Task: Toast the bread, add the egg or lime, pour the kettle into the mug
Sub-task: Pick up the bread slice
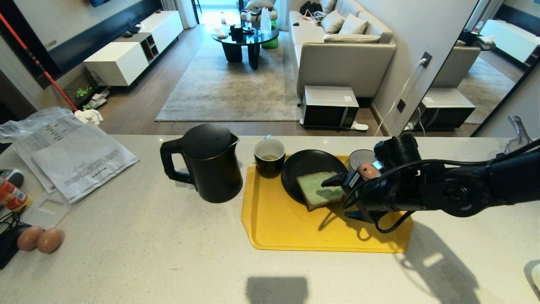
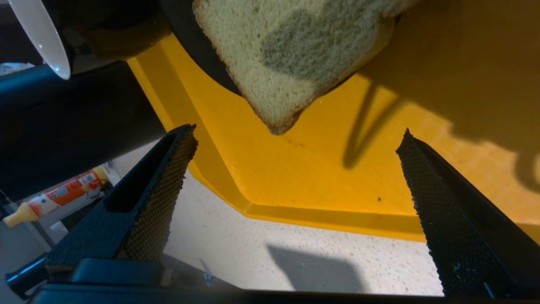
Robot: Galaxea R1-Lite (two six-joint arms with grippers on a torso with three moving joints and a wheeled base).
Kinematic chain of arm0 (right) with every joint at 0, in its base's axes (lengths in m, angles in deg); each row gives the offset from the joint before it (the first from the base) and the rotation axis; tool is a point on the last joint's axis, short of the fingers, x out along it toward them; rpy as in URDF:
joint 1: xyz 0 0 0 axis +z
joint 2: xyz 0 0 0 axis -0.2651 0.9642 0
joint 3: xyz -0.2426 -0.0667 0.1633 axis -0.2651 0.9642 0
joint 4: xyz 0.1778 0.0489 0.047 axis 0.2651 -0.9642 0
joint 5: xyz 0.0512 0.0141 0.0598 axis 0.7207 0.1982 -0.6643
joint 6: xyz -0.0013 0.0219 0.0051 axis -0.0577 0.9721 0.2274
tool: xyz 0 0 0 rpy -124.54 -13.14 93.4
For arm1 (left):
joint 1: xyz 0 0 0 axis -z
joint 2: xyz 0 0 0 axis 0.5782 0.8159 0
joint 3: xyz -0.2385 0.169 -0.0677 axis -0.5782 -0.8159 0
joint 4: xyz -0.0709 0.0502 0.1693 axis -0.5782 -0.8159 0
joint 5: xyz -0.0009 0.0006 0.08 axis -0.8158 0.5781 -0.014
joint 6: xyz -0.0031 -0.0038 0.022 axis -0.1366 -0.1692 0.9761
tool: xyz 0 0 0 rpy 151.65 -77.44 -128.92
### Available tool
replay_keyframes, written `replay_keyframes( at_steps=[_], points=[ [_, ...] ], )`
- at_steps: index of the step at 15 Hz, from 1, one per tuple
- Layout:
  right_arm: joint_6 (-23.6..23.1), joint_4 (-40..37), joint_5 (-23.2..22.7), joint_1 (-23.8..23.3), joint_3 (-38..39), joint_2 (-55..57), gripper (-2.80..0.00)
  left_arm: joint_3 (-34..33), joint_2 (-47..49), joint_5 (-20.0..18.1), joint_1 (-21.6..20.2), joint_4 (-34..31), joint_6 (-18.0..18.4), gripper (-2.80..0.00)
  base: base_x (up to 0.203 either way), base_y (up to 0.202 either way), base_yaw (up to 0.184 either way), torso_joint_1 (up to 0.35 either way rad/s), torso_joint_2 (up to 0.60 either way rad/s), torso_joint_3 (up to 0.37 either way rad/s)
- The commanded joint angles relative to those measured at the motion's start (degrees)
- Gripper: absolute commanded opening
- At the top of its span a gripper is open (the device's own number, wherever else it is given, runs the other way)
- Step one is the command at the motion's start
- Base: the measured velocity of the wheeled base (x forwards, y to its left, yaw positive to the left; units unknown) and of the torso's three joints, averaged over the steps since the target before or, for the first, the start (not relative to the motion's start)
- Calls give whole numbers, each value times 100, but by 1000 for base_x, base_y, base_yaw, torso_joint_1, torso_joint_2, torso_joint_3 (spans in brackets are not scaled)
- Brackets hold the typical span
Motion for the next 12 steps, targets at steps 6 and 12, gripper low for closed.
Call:
replay_keyframes(
  at_steps=[6, 12],
  points=[
    [-405, 19, 393, -84, -304, 428, 0, -79, -13, 5, -2, 5, -2, -280, 0, 0, 0, 0, 0, 0],
    [-478, -122, 424, -262, -593, 443, 0, -79, -13, 5, -2, 5, -2, -280, 0, 0, 0, 0, 0, 0]
  ],
)
